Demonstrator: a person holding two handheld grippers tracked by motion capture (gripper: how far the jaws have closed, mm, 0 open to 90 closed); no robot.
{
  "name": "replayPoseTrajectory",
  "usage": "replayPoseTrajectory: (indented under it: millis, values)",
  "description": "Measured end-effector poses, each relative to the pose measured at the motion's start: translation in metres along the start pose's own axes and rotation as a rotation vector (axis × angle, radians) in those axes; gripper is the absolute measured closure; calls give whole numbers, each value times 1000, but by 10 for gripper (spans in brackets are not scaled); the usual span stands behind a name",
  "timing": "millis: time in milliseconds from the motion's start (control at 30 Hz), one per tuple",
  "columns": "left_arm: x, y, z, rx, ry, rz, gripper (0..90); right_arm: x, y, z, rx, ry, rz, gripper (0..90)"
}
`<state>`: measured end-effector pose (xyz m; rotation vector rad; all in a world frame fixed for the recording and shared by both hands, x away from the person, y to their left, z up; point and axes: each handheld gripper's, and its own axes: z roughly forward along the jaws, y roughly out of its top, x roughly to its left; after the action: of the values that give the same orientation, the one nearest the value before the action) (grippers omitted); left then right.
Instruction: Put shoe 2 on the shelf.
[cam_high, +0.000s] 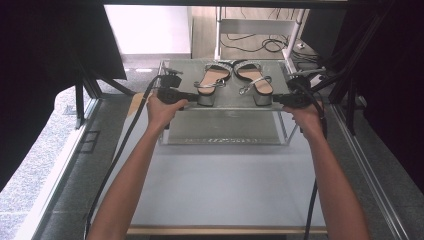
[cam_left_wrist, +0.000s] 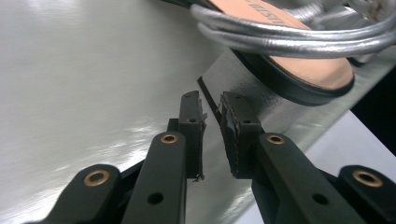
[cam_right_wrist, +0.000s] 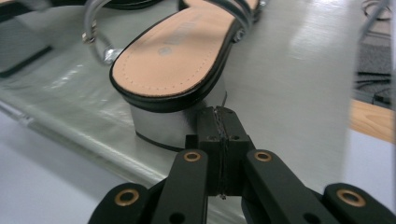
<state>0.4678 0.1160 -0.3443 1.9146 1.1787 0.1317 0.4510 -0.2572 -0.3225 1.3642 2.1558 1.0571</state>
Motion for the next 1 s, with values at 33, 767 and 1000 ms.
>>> replayPoseTrajectory:
  millis: [33, 767, 1000]
  values:
    - [-5, 1, 3, -4, -17, -7, 785, 3, 0, 1, -2, 6, -5, 892]
    - [-40, 9, 32, 20, -79, 17, 768, 35, -1, 19, -37, 152, 1, 892]
    - [-30, 0, 18, -12, -96, 27, 614, 29, -10, 15, -35, 170, 9, 829]
